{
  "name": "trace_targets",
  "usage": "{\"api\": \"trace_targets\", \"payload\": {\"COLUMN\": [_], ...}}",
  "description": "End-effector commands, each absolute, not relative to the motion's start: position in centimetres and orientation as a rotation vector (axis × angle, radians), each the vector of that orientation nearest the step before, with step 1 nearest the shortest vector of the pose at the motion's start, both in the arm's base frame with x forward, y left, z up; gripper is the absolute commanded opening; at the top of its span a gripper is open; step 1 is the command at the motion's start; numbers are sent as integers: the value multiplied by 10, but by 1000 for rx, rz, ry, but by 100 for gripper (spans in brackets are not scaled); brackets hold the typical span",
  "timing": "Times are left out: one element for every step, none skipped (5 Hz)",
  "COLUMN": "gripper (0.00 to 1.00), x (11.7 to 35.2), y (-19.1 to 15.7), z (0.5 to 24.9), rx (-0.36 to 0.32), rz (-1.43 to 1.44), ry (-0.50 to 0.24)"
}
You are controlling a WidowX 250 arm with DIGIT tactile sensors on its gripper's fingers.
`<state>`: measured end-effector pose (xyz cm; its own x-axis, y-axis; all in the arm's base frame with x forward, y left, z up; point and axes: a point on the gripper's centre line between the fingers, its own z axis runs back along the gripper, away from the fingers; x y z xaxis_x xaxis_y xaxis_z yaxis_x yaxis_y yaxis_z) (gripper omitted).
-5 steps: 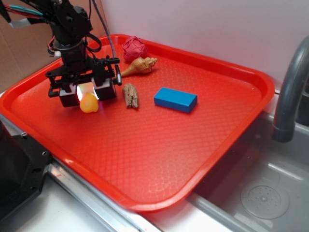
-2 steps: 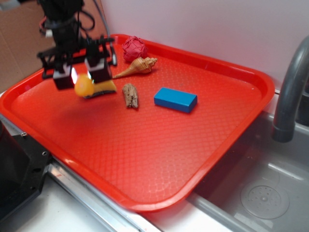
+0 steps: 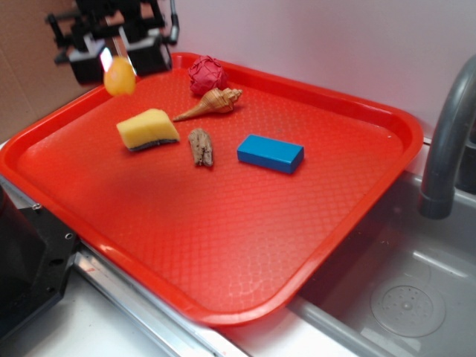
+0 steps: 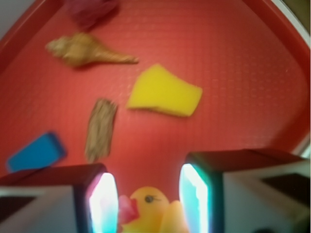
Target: Grab the yellow duck.
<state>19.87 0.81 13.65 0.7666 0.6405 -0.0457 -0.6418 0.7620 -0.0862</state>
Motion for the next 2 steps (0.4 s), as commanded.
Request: {"api": "trace_targets", "payload": {"gripper": [0, 0], "x": [178, 175], "y": [-14, -12], "z": [218, 224], "rx": [-118, -115], "rz": [460, 433], "ry": [-95, -95]}}
